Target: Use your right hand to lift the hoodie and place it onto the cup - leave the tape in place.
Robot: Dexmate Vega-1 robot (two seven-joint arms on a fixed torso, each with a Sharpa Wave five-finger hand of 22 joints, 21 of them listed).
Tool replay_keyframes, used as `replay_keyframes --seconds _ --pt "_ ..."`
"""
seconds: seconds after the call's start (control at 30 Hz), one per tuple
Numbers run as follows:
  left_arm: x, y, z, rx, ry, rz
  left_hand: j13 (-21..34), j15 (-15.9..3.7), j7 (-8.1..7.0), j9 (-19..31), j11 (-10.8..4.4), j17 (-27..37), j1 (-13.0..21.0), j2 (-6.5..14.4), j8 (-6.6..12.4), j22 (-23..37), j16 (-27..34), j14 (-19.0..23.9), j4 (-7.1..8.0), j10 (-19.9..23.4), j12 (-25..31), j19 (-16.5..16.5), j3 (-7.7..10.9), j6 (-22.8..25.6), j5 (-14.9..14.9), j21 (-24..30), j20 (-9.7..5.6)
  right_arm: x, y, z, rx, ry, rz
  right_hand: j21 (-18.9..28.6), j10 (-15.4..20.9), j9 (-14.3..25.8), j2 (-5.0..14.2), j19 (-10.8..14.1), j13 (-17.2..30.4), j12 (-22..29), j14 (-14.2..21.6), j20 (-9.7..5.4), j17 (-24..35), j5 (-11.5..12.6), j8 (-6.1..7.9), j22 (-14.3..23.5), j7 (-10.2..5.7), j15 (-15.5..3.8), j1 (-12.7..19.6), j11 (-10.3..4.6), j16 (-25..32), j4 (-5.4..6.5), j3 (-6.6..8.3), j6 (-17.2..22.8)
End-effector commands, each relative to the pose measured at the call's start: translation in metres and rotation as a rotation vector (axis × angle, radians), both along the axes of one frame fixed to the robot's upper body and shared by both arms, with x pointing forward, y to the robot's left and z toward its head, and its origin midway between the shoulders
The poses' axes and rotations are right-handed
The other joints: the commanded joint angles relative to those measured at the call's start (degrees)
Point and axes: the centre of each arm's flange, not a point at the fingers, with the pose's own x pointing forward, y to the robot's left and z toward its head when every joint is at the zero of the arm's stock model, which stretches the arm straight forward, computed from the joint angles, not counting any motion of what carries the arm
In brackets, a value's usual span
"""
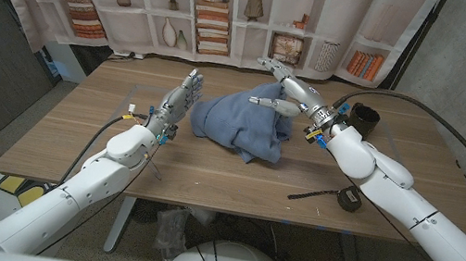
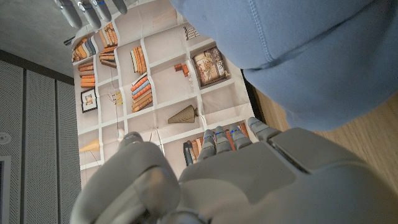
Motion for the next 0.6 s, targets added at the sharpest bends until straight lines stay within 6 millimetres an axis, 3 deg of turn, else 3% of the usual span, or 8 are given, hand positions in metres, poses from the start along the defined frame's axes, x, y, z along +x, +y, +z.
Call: replay_keyframes --seconds 0.03,0.6 --pt "-0.003 0.001 0.002 -0.002 -0.011 0.006 0.2 -0.16 0.12 0.2 -0.21 0.1 0.4 0.0 -0.16 0.3 0.1 0.3 0.24 0.2 -0.1 -0.2 -0.38 0.5 0.2 0.1 0.40 -0.001 0.003 0.000 -0.035 -0.031 -0.059 -0.1 -0.9 0.2 -0.40 -0.2 0.1 0.0 -0.6 0.42 0.2 0.4 -0.30 0.2 -0.24 0.07 0.5 0.01 -0.1 -0.07 -0.35 -0.7" --pt "-0.004 0.009 -0.001 -0.006 -0.011 0.011 0.2 -0.07 0.20 0.2 0.01 0.1 0.5 0.1 -0.14 0.3 0.2 0.4 0.25 0.3 -0.1 0.0 -0.62 0.7 0.2 0.2 0.09 -0.001 0.016 0.003 -0.086 -0.041 -0.088 0.2 -2.1 0.2 -0.79 -0.2 0.1 0.2 -1.7 1.00 0.2 1.2 -0.26 0.2 0.16 0.25 0.8 0.18 -0.1 0.20 -0.89 -1.8"
